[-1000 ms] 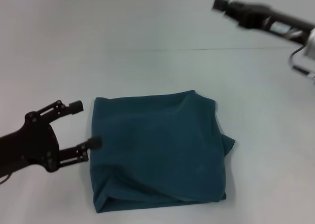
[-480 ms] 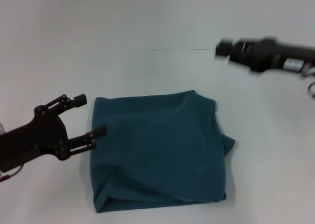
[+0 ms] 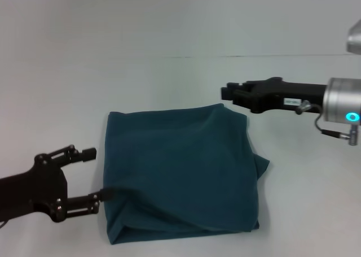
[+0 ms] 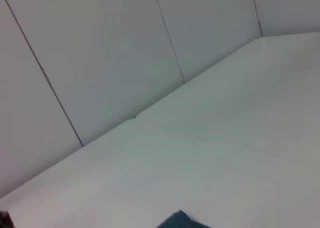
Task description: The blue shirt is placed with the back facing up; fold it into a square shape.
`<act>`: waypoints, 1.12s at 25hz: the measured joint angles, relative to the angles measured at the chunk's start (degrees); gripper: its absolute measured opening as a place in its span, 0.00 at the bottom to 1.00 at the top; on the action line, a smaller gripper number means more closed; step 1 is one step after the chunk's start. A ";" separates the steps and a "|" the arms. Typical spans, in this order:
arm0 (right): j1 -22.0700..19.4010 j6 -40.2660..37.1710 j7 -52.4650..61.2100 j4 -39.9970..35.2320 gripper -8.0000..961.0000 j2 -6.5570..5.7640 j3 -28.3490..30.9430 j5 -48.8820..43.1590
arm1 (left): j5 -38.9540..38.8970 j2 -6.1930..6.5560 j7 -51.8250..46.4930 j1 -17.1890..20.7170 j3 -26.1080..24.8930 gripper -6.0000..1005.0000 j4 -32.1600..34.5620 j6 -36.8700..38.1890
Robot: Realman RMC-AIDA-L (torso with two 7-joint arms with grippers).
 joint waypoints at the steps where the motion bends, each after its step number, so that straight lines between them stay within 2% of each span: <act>1: 0.54 0.25 0.03 0.46 0.23 0.15 -0.06 0.00 | 0.33 -0.01 0.23 -0.03 0.14 0.85 -0.10 -0.37; 5: 3.59 0.82 0.24 3.83 0.23 0.48 -0.89 -0.14 | 0.74 0.31 3.06 -1.30 0.38 0.84 -2.76 -2.00; 8: 4.18 0.37 -0.88 4.49 0.24 0.19 -4.34 -0.88 | 0.79 0.46 5.38 -2.66 0.92 0.82 -4.20 -2.25; 11: 2.64 -0.33 -4.31 2.56 0.24 0.08 -7.34 -2.33 | 1.00 0.87 5.90 -4.12 2.22 0.80 -4.54 -2.75; 15: -1.40 -2.66 -9.02 0.32 0.24 0.21 -6.91 -1.76 | 0.91 1.59 4.38 -6.16 2.29 0.80 -4.78 -2.91; 22: -7.72 -14.74 -17.87 -4.53 0.48 -0.42 -4.48 2.01 | 0.96 3.26 -0.62 -11.20 3.16 0.80 -8.19 -0.79; 25: -8.72 -15.87 -19.54 -6.40 0.63 -0.68 -4.27 1.69 | 2.31 4.17 -1.55 -13.39 5.24 0.80 -10.43 1.17; 28: -8.52 -15.28 -21.50 -6.71 0.77 -0.87 -4.39 -0.05 | 3.24 4.43 -0.99 -14.64 6.69 0.80 -12.49 1.31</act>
